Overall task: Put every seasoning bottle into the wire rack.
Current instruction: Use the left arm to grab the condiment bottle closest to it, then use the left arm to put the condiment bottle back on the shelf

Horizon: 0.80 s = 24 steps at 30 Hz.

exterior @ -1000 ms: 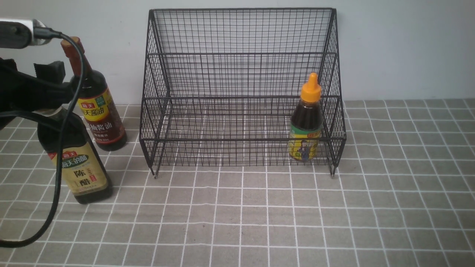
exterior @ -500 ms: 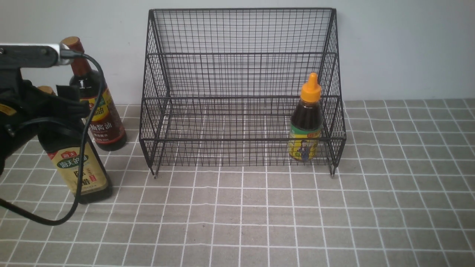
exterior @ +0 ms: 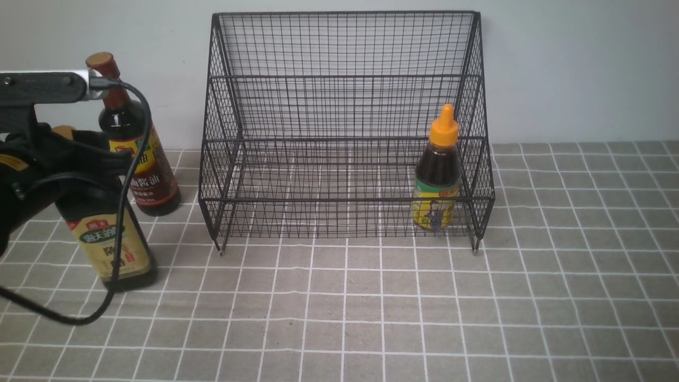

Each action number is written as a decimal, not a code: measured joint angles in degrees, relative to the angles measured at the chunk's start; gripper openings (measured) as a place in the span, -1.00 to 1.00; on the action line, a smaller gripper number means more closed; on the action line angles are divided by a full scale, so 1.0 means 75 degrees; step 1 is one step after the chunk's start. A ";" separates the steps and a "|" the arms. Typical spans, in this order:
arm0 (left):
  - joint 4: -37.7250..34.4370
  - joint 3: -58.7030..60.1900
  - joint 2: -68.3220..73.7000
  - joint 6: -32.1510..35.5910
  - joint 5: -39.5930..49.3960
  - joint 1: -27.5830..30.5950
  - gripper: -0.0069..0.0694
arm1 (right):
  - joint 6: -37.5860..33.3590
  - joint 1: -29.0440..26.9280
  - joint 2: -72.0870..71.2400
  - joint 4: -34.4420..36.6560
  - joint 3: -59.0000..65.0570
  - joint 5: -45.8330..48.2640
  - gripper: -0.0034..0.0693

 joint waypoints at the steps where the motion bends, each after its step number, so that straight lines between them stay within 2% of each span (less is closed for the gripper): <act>1: 0.0017 0.0000 -0.0130 0.0008 0.0099 0.0000 -0.02 | 0.0000 0.0000 0.0000 0.0000 0.0000 0.0000 -0.94; 6: 0.0180 -0.0229 -0.0838 0.0012 0.0486 0.0000 -0.02 | 0.0000 0.0000 0.0000 0.0000 0.0000 0.0000 -0.94; 14: 0.0228 -0.1735 -0.1209 -0.0250 0.1841 -0.0082 -0.02 | 0.0000 0.0000 0.0000 0.0000 0.0000 0.0000 -0.94; 17: 0.0292 -0.2075 -0.1209 -0.0277 0.1947 -0.0305 -0.02 | 0.0000 0.0000 0.0000 0.0000 0.0000 0.0000 -0.94; 20: 0.0293 -0.2569 -0.1176 -0.0343 0.1959 -0.0968 -0.02 | 0.0000 0.0000 0.0000 0.0000 0.0000 0.0000 -0.94; 24: 0.0259 -0.2930 -0.0889 -0.0380 0.1837 -0.1465 -0.02 | 0.0000 0.0000 0.0000 0.0000 0.0000 0.0000 -0.94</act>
